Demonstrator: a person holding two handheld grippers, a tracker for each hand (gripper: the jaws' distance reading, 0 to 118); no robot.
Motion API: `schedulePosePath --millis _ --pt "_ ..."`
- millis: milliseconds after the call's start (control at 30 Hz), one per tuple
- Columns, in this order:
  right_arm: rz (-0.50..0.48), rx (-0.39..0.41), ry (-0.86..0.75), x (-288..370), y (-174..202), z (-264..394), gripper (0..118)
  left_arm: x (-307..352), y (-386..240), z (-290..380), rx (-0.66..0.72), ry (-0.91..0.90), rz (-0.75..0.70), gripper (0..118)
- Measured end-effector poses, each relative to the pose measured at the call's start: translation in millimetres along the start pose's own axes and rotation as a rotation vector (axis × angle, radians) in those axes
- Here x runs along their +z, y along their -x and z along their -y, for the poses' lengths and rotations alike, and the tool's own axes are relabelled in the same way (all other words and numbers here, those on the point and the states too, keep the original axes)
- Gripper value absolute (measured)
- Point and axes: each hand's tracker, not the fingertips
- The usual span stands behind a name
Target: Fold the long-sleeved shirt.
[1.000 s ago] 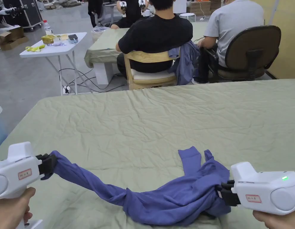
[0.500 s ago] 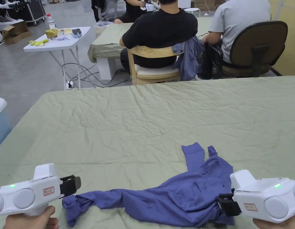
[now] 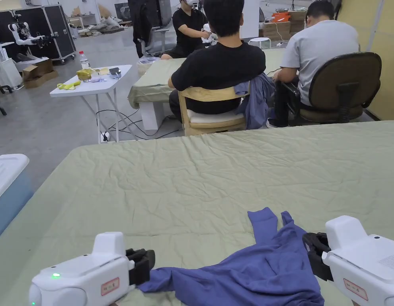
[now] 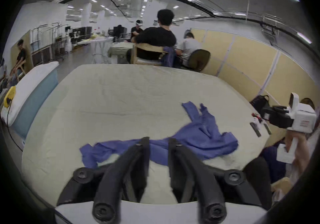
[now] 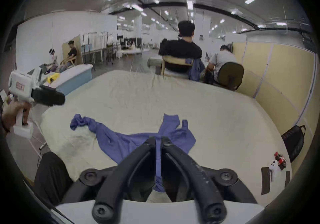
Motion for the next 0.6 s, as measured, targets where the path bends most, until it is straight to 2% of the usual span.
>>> schedulePosePath --millis 33,67,133,333,467,500,533,600 --pt "0.010 0.008 -0.001 3.4 4.2 0.9 3 2.7 -9.0 5.9 0.007 -0.001 -0.001 11" --pt "0.013 0.013 -0.003 5.3 4.9 1.3 2 4.4 -14.9 9.4 -0.006 0.001 0.006 5" --pt "0.012 0.011 -0.010 7.9 3.2 1.8 1 6.2 -27.1 16.4 -0.026 0.015 0.027 1" --pt "0.001 -0.030 -0.004 4.1 -0.7 3.9 1 -5.0 -39.1 19.1 -0.054 0.098 0.052 0" --pt "-0.015 -0.052 0.013 -4.9 -3.2 11.8 1 -31.1 -37.5 19.7 -0.014 0.204 0.095 0" --pt "-0.018 -0.055 0.018 -7.5 -3.6 14.1 1 -39.3 -38.7 20.0 -0.007 0.226 0.099 4" --pt "-0.023 -0.057 0.025 -10.3 -4.3 16.5 1 -48.4 -37.0 20.5 0.008 0.226 0.099 20" --pt "-0.028 -0.061 0.039 -17.0 -5.8 20.9 1 -68.5 -28.4 22.1 0.063 0.238 0.071 61"
